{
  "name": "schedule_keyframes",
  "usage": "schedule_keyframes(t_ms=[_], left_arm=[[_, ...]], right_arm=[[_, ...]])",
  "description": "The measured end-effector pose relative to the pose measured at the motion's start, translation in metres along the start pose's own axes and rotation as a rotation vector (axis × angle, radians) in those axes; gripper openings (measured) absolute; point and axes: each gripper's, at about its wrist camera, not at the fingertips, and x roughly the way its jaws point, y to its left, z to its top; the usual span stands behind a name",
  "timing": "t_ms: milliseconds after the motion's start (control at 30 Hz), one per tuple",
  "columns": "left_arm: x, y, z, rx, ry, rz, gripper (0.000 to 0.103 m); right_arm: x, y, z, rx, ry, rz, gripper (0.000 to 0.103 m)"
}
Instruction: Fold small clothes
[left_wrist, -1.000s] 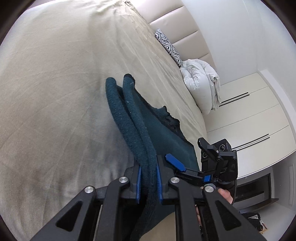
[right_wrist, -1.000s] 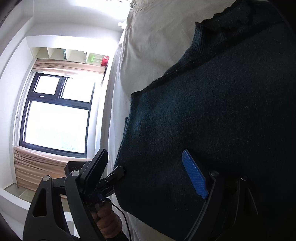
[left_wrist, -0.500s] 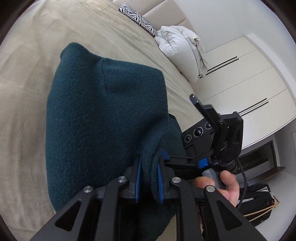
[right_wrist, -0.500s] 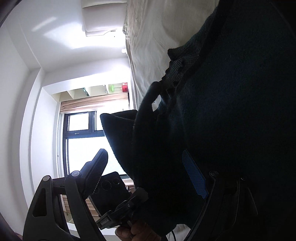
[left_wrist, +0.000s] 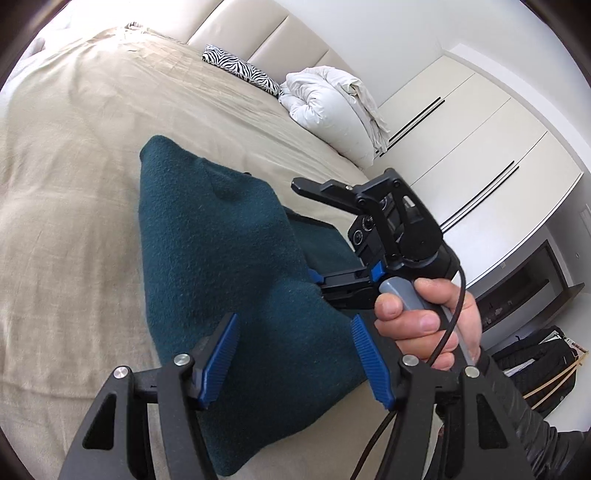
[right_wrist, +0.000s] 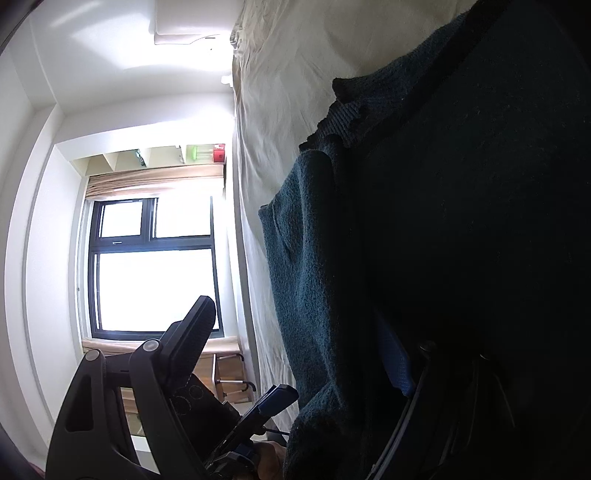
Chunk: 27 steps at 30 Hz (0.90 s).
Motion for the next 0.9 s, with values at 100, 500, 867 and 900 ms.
schedule_keyframes(t_ms=[100, 500, 867, 900], left_arm=[[-0.002, 0.008, -0.005, -0.026, 0.003, 0.004, 0.061], [-0.008, -0.010, -0.004, 0.025, -0.006, 0.033, 0.061], [0.030, -0.058, 0.017, 0.160, 0.022, 0.057, 0.062], [0.036, -0.063, 0.018, 0.176, 0.025, 0.060, 0.062]], right_arm=[[0.005, 0.007, -0.006, -0.037, 0.002, -0.071, 0.074], [-0.028, 0.026, -0.007, -0.191, -0.038, -0.328, 0.011], [-0.141, 0.014, -0.003, -0.226, -0.163, -0.385, 0.011], [-0.152, 0.011, -0.002, -0.222, -0.174, -0.388, 0.011]])
